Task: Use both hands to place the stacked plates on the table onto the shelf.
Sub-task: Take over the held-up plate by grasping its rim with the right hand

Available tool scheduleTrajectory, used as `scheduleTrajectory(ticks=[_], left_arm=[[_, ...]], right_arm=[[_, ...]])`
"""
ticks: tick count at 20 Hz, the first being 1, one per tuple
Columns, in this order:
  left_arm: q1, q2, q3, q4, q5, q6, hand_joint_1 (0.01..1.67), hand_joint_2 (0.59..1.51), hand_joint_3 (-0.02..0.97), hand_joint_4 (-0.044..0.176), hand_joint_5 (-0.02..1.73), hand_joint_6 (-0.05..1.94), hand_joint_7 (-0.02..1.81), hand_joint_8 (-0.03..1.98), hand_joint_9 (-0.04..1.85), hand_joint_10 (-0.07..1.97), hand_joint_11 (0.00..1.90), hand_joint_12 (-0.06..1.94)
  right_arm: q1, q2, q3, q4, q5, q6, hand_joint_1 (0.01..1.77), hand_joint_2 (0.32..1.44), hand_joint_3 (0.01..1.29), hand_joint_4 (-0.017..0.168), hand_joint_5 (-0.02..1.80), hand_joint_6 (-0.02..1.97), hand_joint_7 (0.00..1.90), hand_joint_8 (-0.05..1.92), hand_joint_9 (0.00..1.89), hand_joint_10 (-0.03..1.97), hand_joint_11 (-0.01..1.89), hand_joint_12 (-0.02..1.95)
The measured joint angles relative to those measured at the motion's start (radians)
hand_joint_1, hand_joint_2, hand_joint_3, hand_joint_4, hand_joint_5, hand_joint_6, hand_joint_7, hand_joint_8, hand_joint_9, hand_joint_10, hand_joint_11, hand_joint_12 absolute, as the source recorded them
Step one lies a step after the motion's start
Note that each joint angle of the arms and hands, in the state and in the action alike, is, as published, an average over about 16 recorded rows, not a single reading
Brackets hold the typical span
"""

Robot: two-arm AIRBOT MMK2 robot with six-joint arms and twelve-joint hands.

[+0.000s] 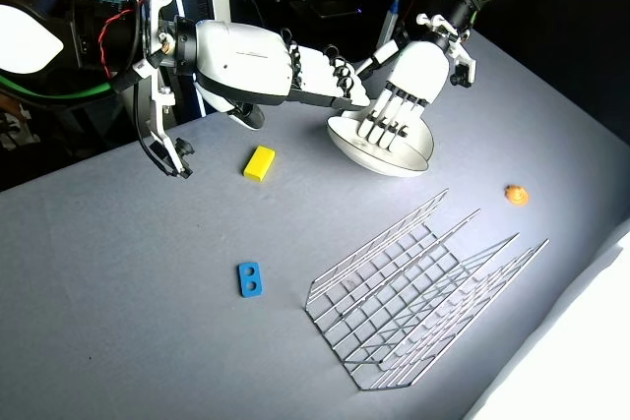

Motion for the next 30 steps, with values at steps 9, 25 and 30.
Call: scheduleTrajectory(ticks=[9,25,30], left_arm=[[0.002,0.004,-0.006,-0.016,0.006,0.000,0.02,1.152,0.018,0.000,-0.02,-0.02,-0.01,-0.02,-0.01,-0.02,0.01,-0.04],[0.001,0.004,-0.025,-0.044,0.010,0.000,0.02,1.151,0.017,-0.002,-0.02,-0.02,-0.01,-0.02,-0.02,-0.01,0.01,-0.04],[0.003,0.005,-0.031,-0.055,0.012,0.000,0.02,1.150,0.017,-0.002,-0.02,-0.02,-0.01,-0.02,-0.02,-0.01,0.01,-0.04]], right_arm=[[0.015,-0.173,0.125,0.004,-0.044,-0.130,1.25,0.94,0.02,-0.001,0.02,0.02,0.02,0.01,0.02,0.00,0.02,0.04],[0.045,-0.440,0.320,0.008,-0.132,-0.259,1.24,0.98,0.02,-0.002,0.11,0.02,0.08,0.01,0.08,0.01,0.02,0.53],[0.055,-0.485,0.354,0.009,-0.139,-0.270,1.22,1.01,0.02,-0.002,0.25,0.02,0.23,0.02,0.22,0.04,0.04,0.94]])
